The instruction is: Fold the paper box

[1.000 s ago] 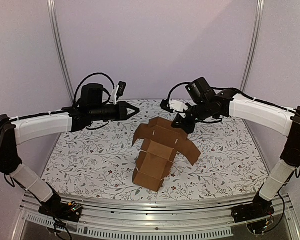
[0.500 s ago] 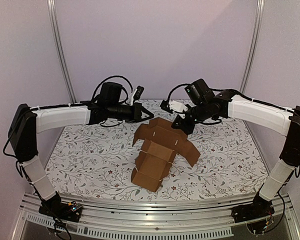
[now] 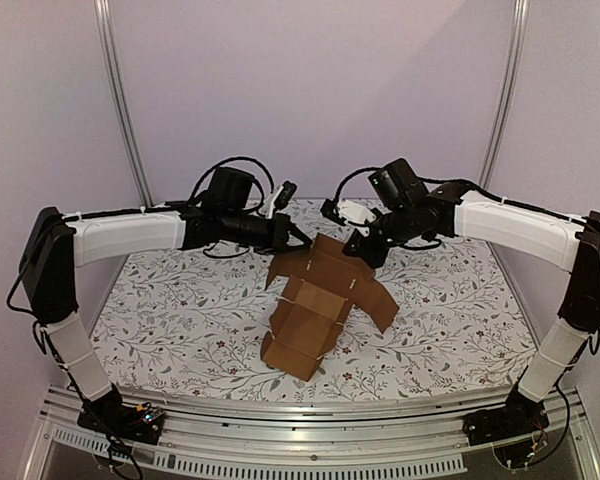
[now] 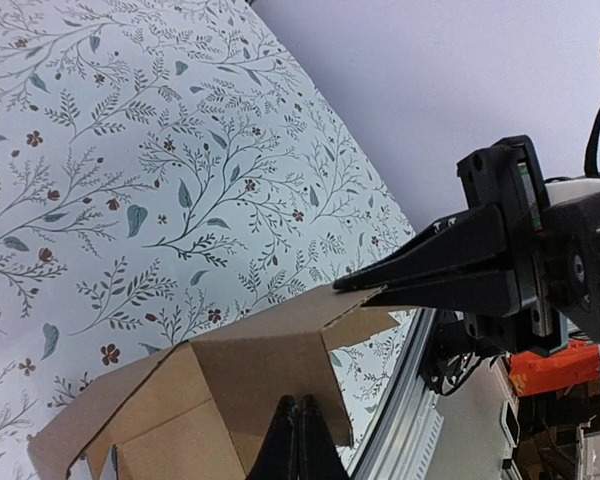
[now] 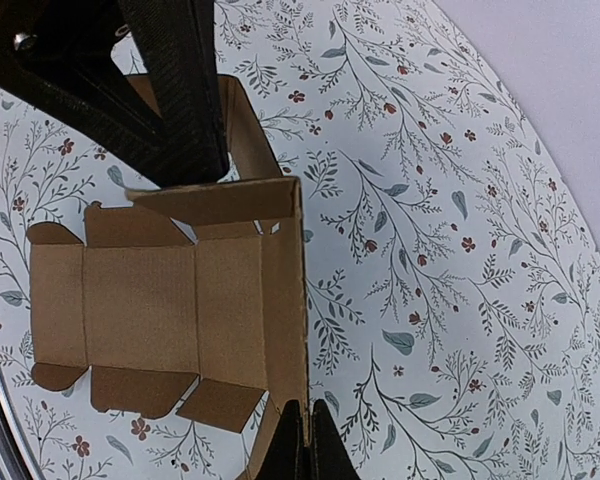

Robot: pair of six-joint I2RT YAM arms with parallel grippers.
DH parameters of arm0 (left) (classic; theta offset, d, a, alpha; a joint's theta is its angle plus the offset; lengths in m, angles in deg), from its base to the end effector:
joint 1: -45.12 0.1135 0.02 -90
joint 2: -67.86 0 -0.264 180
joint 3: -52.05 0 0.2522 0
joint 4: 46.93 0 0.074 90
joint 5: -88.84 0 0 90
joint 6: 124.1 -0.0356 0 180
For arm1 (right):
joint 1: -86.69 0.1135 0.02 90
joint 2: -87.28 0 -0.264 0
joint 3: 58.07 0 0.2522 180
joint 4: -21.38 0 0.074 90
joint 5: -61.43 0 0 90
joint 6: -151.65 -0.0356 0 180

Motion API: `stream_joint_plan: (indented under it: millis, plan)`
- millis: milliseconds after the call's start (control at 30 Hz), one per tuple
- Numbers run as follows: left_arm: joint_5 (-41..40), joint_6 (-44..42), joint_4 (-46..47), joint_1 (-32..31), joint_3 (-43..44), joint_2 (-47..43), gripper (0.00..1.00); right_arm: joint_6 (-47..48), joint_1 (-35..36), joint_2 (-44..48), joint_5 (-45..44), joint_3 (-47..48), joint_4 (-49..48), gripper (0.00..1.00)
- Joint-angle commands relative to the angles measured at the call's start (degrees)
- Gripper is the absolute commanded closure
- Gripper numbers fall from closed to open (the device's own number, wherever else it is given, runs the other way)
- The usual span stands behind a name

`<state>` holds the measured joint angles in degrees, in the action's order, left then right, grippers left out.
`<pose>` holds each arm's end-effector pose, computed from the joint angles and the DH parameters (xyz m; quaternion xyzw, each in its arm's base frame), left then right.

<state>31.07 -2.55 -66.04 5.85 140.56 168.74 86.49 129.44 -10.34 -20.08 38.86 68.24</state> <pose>0.3015 -0.2710 0.2644 0.1918 0.8271 -0.4694 0.2424 0.2761 0.2624 0.2915 -0.5393 0.7576 0.1244 0.3459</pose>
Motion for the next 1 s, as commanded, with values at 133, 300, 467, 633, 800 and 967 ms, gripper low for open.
stream_joint_plan:
  millis: [133, 300, 467, 633, 800, 967]
  plan:
    - [1.96, -0.67, -1.0, -1.71, 4.8, 3.84, 1.0, -1.96, 1.14, -0.99, 0.43, -0.65, -1.86, 1.0]
    - [0.49, -0.83, -1.07, -1.87, 5.63, 5.01, 1.0, -2.66, 1.55, -0.99, 0.5, -0.65, -2.38, 1.0]
    - [-1.13, -0.17, -0.94, -1.96, 6.58, 6.31, 1.0, -3.37, 2.24, -0.61, 1.96, -0.56, -3.1, 1.0]
    - [-2.44, 0.91, 0.07, -1.95, 7.03, 6.76, 1.0, -3.89, 2.66, -0.22, 2.45, -0.56, -3.4, 1.0]
    - [-3.29, 0.67, -0.94, -1.95, 7.73, 6.52, 1.0, -5.06, 2.65, -0.15, -0.66, -0.43, -3.18, 1.0]
    - [-7.98, -2.44, -8.43, -1.95, 9.01, 5.22, 1.0, -7.56, 0.74, -1.34, -0.31, 1.39, -0.22, 1.0]
